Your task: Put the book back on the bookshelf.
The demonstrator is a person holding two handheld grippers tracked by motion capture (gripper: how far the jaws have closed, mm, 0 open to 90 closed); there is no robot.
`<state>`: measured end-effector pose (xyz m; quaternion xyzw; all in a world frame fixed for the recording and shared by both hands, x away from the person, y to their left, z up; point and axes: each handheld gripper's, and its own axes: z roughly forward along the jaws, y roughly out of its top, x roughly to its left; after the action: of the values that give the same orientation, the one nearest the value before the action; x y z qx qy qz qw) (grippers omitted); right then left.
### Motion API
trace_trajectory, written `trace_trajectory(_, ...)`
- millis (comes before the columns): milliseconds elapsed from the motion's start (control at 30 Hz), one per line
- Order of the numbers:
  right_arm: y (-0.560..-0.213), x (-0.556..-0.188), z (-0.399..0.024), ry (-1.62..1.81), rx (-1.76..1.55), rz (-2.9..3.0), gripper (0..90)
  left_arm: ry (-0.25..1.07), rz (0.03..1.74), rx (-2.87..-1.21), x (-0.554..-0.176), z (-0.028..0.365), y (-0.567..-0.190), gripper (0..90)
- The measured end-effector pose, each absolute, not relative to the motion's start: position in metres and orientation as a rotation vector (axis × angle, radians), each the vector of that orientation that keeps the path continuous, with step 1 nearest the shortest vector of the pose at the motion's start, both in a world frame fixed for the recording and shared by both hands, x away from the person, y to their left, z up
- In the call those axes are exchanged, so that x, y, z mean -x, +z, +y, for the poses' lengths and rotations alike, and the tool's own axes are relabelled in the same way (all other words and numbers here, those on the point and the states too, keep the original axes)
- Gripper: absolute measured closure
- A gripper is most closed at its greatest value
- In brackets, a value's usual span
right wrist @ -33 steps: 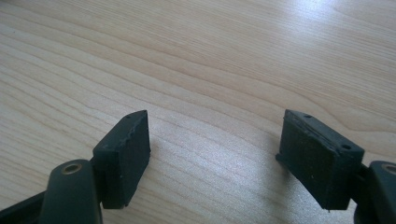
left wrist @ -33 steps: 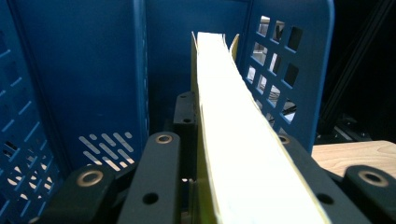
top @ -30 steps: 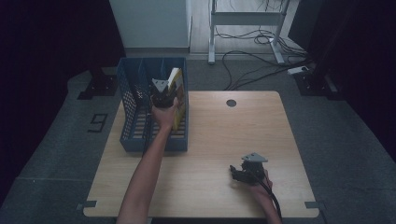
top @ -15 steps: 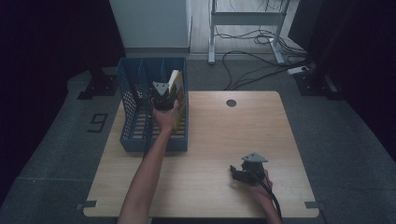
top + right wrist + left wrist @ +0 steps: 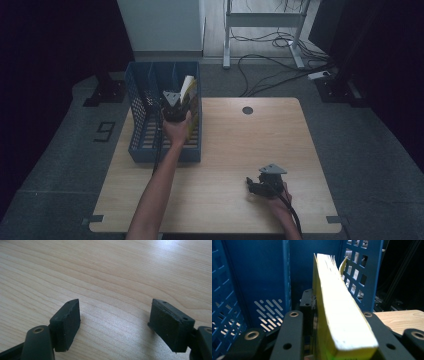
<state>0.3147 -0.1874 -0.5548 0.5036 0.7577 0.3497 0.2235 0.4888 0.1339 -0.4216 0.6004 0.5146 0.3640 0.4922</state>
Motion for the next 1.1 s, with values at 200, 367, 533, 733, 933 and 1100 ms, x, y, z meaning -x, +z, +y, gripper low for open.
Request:
trace_trajectory(200, -0.555, -0.314, -0.188, 0.965, -1.392, 2.093, 23.7, 0.884, 1.252, -1.444, -0.483, 0.137, -0.421, 66.9)
trace_trajectory(367, -0.555, -0.314, -0.188, 0.966, -1.392, 2.093, 23.7, 0.874, 1.253, -1.442, -0.479, 0.139, -0.420, 66.1)
trace_trajectory(533, -0.555, -0.314, -0.188, 0.966, -1.392, 2.093, 23.7, 0.877, 1.251, -1.440, -0.477, 0.140, -0.418, 64.8)
trace_trajectory(733, -0.555, -0.314, -0.188, 0.966, -1.391, 2.094, 23.6, 0.880, 1.265, -1.432, -0.475, 0.145, -0.418, 63.9)
trace_trajectory(933, -0.555, -0.314, -0.188, 0.967, -1.389, 2.096, 23.6, 0.881, 1.281, -1.429, -0.474, 0.147, -0.423, 63.2)
trace_trajectory(1100, -0.555, -0.314, -0.188, 0.966, -1.390, 2.096, 23.6, 0.874, 1.282, -1.427, -0.473, 0.149, -0.424, 63.2)
